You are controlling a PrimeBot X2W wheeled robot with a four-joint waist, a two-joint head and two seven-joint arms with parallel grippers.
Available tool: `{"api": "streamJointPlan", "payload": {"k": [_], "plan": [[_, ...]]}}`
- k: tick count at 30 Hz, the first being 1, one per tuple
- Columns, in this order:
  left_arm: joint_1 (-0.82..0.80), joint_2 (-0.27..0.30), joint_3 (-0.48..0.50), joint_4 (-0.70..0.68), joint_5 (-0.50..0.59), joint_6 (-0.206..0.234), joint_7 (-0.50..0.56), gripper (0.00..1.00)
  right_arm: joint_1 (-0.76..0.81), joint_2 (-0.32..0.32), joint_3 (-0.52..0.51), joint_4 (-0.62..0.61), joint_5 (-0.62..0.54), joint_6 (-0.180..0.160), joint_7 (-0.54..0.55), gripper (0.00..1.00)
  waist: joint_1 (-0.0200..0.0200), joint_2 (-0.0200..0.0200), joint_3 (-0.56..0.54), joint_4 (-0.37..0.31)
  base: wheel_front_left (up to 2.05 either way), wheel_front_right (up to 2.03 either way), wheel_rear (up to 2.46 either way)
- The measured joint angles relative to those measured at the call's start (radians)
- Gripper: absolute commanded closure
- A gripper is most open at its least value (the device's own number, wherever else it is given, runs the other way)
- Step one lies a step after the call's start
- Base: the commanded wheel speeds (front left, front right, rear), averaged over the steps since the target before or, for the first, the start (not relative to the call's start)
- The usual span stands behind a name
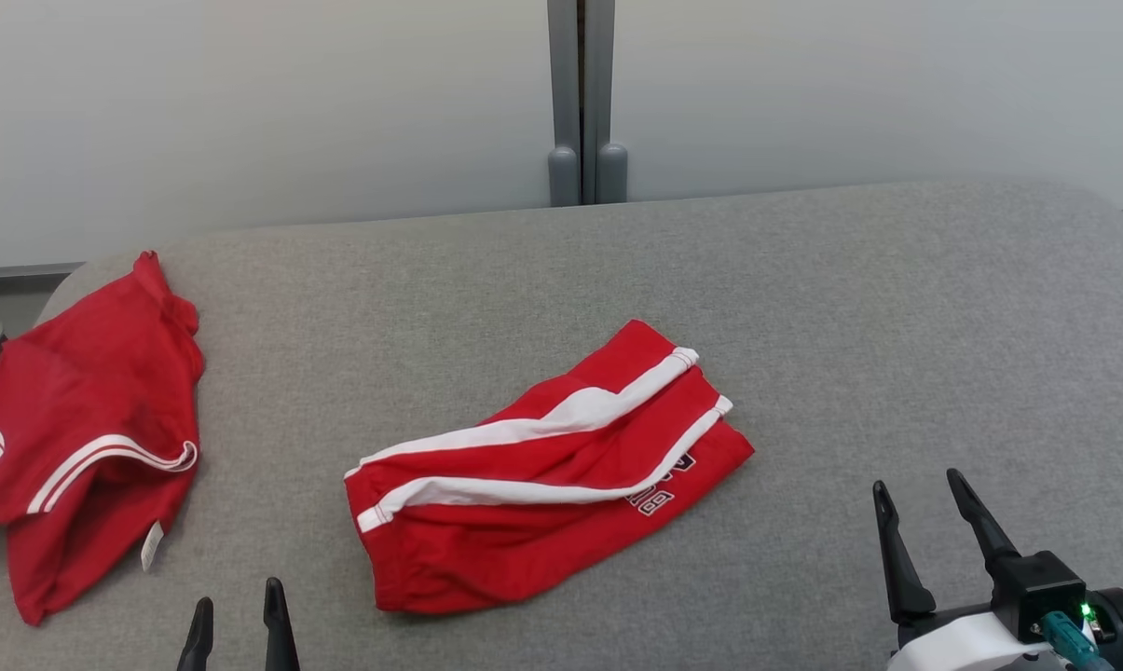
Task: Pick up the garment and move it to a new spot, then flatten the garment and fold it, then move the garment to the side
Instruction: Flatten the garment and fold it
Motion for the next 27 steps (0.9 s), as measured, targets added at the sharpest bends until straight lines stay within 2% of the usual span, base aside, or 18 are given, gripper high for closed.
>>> {"api": "streamJointPlan", "payload": {"k": [16,21,24,27], "plan": [[-0.005,0.000,-0.035,-0.023,0.049,-0.002,0.000,0.00,-0.021,0.000,-0.006,-0.020,0.008,0.000,0.000,0.00,0.0000,0.0000,0.006,0.017,0.00,0.00,0.00],[-0.047,0.000,-0.143,0.018,0.035,0.014,0.000,0.00,-0.104,-0.001,0.020,-0.021,-0.002,0.000,0.000,0.00,0.0000,0.0000,0.024,0.030,0.00,0.00,0.00],[-0.110,-0.002,-0.210,0.044,0.025,0.023,0.028,0.00,-0.187,-0.008,0.041,0.087,-0.002,0.000,0.003,0.00,0.0000,0.0000,0.044,0.038,0.00,0.00,0.00],[-0.185,-0.001,-0.251,0.054,0.019,0.040,0.101,0.00,-0.305,-0.025,0.064,0.209,0.011,0.000,0.104,0.00,0.0000,0.0000,0.073,0.045,0.00,0.00,0.00]]}}
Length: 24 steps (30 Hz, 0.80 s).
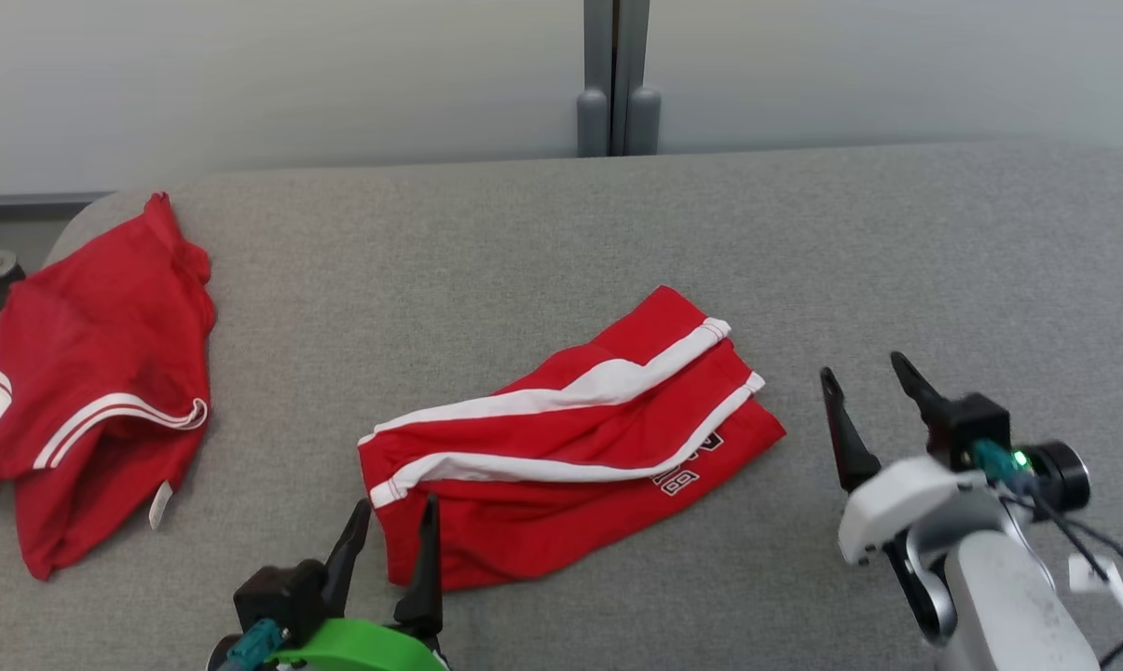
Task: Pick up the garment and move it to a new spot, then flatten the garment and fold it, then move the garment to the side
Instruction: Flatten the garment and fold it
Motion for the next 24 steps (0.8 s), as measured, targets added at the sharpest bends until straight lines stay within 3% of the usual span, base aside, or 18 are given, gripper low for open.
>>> {"api": "streamJointPlan", "payload": {"k": [8,12,14,16,19,21,24], "plan": [[-0.094,0.000,-0.045,-0.025,-0.063,0.062,0.128,0.00,-0.254,-0.012,0.063,0.233,0.072,0.000,0.234,0.00,0.0000,0.0000,0.081,0.025,0.00,0.00,0.00],[-0.097,0.000,-0.045,-0.046,-0.068,0.071,0.142,0.00,-0.298,-0.008,0.088,0.307,0.122,0.000,0.273,0.00,0.0000,0.0000,0.108,0.043,0.00,0.00,0.00],[-0.096,0.000,-0.046,-0.062,-0.082,0.075,0.149,0.00,-0.312,-0.008,0.095,0.338,0.150,0.000,0.286,0.10,0.0000,0.0000,0.117,0.054,0.00,0.00,0.00],[-0.092,0.000,-0.049,-0.077,-0.094,0.078,0.163,0.00,-0.314,-0.009,0.108,0.354,0.161,0.000,0.285,0.09,0.0000,0.0000,0.124,0.063,0.00,0.00,0.00],[-0.073,0.000,-0.052,-0.092,-0.115,0.080,0.188,0.00,-0.315,-0.010,0.122,0.374,0.190,0.000,0.283,0.30,0.0000,0.0000,0.130,0.069,0.00,0.00,0.00],[-0.065,0.001,-0.056,-0.102,-0.122,0.080,0.204,0.00,-0.316,-0.013,0.130,0.381,0.206,0.000,0.279,0.50,0.0000,0.0000,0.132,0.070,0.00,0.00,0.00],[-0.061,0.005,-0.057,-0.112,-0.123,0.080,0.213,0.00,-0.318,-0.021,0.142,0.390,0.217,0.000,0.271,0.53,0.0000,0.0000,0.133,0.068,0.00,0.00,0.00]]}}
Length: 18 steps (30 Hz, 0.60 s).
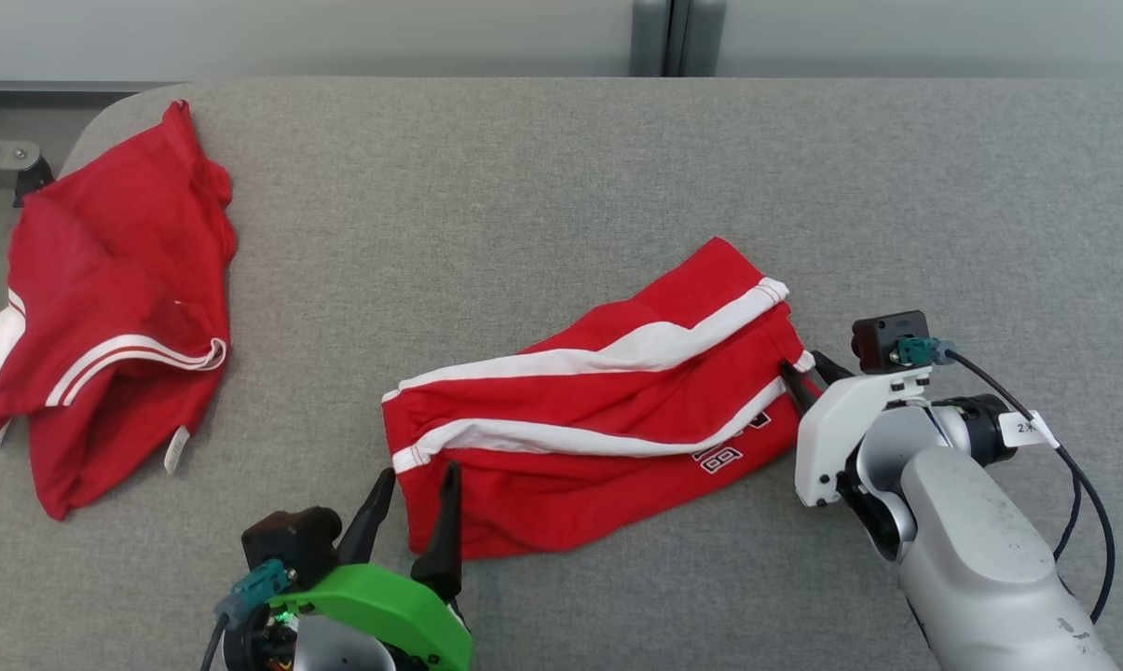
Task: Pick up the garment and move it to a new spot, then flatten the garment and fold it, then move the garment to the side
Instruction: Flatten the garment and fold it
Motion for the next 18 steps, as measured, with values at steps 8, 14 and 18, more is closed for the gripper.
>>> {"api": "streamJointPlan", "payload": {"k": [8,14,18], "plan": [[0.005,0.005,0.000,-0.003,-0.013,0.008,0.019,0.00,-0.010,-0.011,0.015,0.022,0.020,0.000,-0.017,0.68,0.0000,0.0000,0.006,-0.004,0.00,0.00,0.00],[0.004,0.010,-0.006,-0.001,-0.021,0.008,0.030,0.00,-0.017,-0.012,0.032,0.036,0.035,0.000,-0.026,0.77,0.0000,0.0000,0.005,-0.002,0.00,0.00,0.00],[0.003,0.010,-0.008,0.001,-0.023,0.008,0.029,0.00,-0.020,-0.013,0.040,0.046,0.044,0.000,-0.028,0.85,0.0000,0.0000,0.005,-0.003,0.00,0.00,0.00]]}}
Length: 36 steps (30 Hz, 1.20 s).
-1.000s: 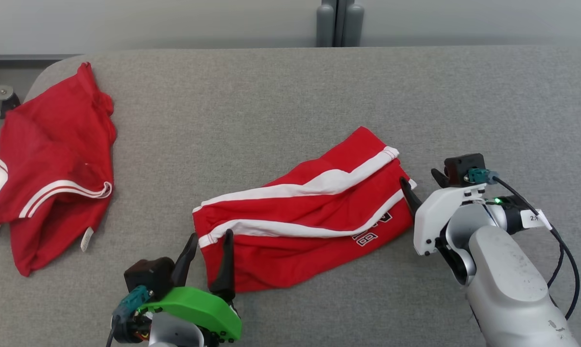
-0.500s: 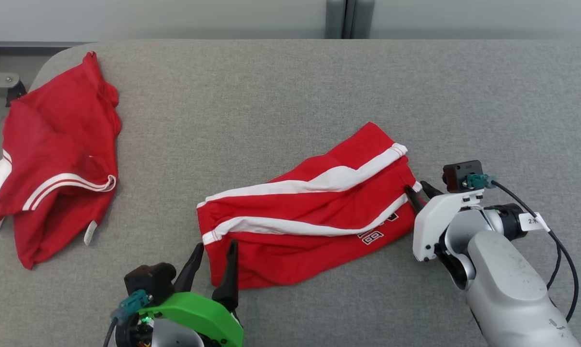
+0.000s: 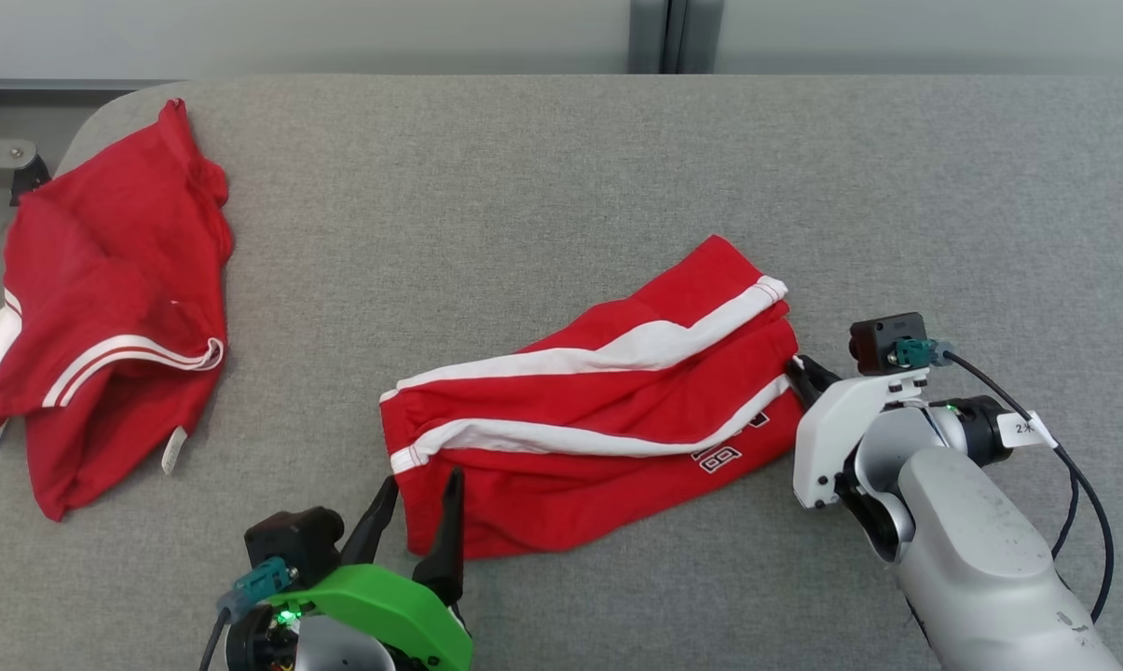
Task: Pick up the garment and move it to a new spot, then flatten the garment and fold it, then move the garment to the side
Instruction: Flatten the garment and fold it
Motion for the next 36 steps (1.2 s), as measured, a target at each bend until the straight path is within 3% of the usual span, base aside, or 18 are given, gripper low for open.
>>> {"api": "streamJointPlan", "payload": {"k": [4,7,8,9,11,18,23,28,36], "plan": [[-0.005,0.000,0.000,-0.003,-0.007,0.000,0.000,0.00,-0.004,-0.001,0.008,0.011,0.007,0.000,-0.007,0.86,0.0000,0.0000,-0.004,-0.002,0.00,0.00,0.00],[-0.006,0.001,0.002,-0.005,-0.014,0.000,0.000,0.00,-0.007,-0.001,0.010,0.021,0.011,0.000,-0.012,1.00,0.0000,0.0000,-0.008,-0.004,0.00,0.00,0.00],[-0.007,0.002,0.001,-0.005,-0.014,0.000,0.000,0.03,-0.007,-0.001,0.011,0.023,0.014,0.000,-0.012,1.00,0.0000,0.0000,-0.009,-0.005,0.00,0.00,0.00],[-0.008,0.003,0.001,-0.005,-0.015,-0.001,0.001,0.40,-0.008,-0.001,0.013,0.027,0.018,0.000,-0.012,1.00,0.0000,0.0000,-0.011,-0.005,0.00,0.00,0.00],[-0.008,0.007,-0.001,-0.005,-0.022,-0.007,0.007,1.00,-0.009,0.000,0.016,0.031,0.020,0.000,-0.018,1.00,0.0000,0.0000,-0.014,-0.007,0.00,0.00,0.00],[-0.008,0.015,-0.006,-0.013,-0.032,-0.022,0.010,1.00,-0.012,0.002,0.011,0.016,0.056,0.000,-0.052,1.00,0.0000,0.0000,-0.036,-0.017,0.00,0.00,0.00],[0.010,0.015,-0.003,-0.059,-0.063,-0.030,0.009,1.00,0.050,0.002,-0.013,-0.092,0.145,0.000,-0.062,1.00,0.0000,0.0000,-0.067,-0.024,0.00,0.00,0.00],[0.057,0.016,-0.002,-0.149,-0.097,-0.038,0.018,1.00,0.156,-0.025,-0.077,-0.317,0.295,0.000,-0.018,1.00,0.0000,0.0000,-0.098,-0.043,0.00,0.00,0.00],[0.123,0.045,-0.010,-0.386,-0.169,-0.061,0.087,1.00,0.340,-0.055,-0.285,-0.842,0.526,-0.001,0.163,1.00,0.0000,0.0000,-0.127,-0.108,0.00,0.00,0.00]]}}
